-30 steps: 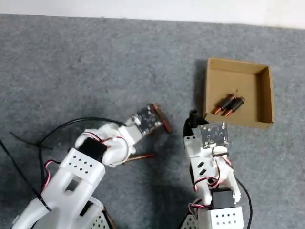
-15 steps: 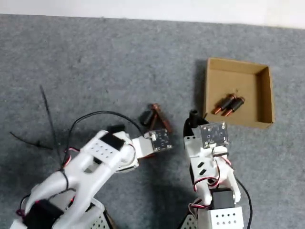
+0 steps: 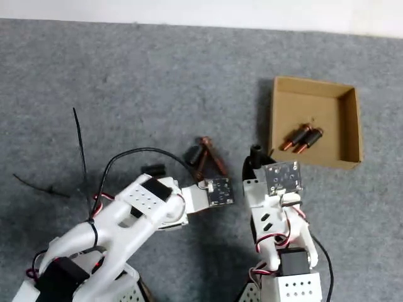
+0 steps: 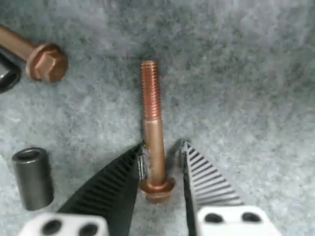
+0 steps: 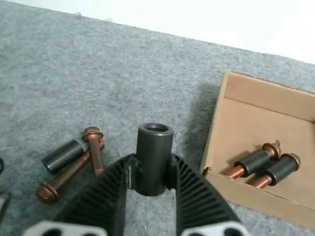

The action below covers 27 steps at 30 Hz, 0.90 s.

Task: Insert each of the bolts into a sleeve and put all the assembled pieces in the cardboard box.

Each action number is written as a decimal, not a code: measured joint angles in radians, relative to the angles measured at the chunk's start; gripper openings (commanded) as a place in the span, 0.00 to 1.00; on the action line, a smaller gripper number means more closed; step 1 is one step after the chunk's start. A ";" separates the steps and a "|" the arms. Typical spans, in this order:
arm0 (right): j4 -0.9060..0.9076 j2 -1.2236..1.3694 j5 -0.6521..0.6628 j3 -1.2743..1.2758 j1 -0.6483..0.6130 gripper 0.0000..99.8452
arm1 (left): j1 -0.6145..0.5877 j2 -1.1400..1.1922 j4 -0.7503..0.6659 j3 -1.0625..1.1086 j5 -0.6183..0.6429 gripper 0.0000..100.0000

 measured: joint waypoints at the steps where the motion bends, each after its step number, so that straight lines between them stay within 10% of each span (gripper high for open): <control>1: 0.000 0.000 0.000 0.000 0.000 0.00 | 0.000 0.000 0.000 0.000 0.000 0.13; 27: 0.000 0.000 0.000 0.000 0.000 0.00 | -0.089 0.170 -0.032 -0.118 0.000 0.12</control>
